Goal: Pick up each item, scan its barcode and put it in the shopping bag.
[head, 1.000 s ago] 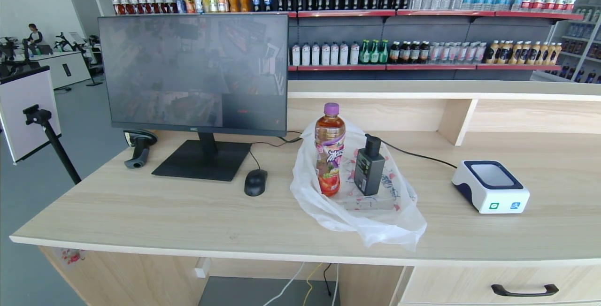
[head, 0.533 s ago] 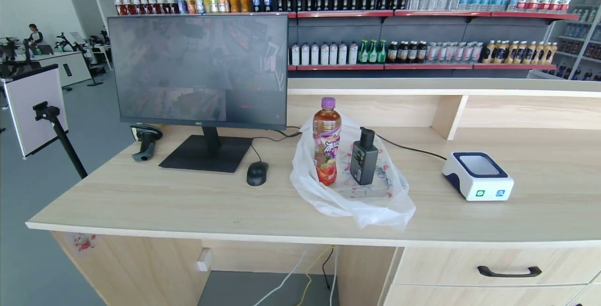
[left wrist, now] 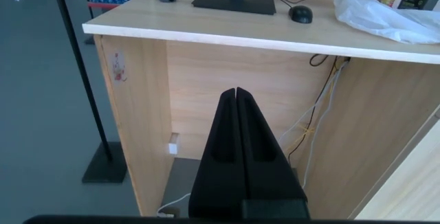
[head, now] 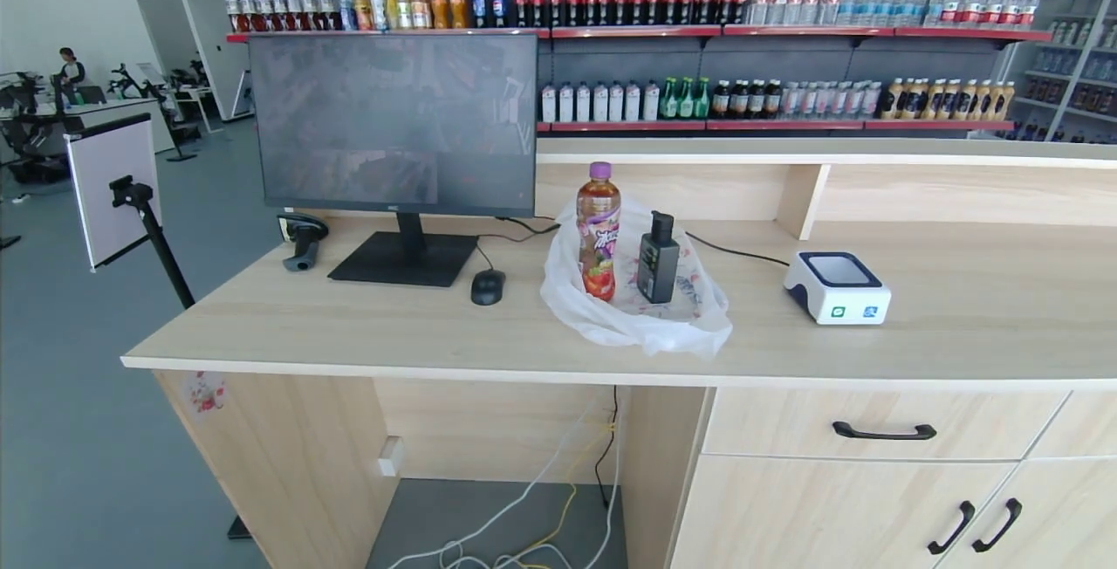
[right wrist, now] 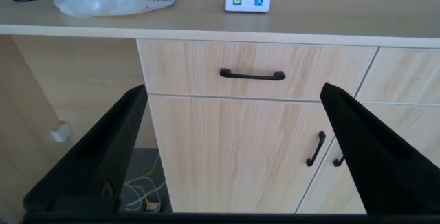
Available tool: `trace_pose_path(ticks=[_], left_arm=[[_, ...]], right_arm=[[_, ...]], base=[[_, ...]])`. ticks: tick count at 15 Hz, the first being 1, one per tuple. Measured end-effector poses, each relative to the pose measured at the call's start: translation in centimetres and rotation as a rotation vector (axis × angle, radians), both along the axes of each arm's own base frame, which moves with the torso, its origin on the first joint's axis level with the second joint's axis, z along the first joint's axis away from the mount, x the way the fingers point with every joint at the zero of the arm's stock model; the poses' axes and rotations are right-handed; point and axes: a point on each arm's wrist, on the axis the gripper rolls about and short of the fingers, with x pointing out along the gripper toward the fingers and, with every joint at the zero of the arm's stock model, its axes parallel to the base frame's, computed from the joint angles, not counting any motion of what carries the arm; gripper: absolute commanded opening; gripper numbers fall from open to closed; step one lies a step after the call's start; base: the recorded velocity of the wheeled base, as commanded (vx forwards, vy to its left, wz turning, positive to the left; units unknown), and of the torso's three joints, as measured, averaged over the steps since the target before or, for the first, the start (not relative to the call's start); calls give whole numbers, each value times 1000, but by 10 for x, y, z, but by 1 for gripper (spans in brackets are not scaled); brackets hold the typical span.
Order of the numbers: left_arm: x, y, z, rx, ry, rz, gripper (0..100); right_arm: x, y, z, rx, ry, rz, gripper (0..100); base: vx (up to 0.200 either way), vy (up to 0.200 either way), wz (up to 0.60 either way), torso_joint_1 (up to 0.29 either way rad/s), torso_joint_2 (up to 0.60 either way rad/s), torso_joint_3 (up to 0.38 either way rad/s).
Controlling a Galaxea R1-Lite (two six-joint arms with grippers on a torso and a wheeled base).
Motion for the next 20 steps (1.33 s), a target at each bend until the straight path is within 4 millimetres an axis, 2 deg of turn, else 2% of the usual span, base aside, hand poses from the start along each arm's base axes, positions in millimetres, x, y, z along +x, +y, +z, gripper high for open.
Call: trace_pose_path(ticks=[11,16,20], left_arm=[[0,0,-1,-4,9,0,0],[0,0,-1,-7,8,0,0],[0,0,-1,-9,7,0,0]], right_arm=[[0,0,0,-2,-1,1,100],[0,0,0,13,0,1,100],[0,0,0,13,1,2,100]], base=[[0,-200,0,6,3,1],[0,0,0,0,0,0],[-200,0,0,2,6,-2]])
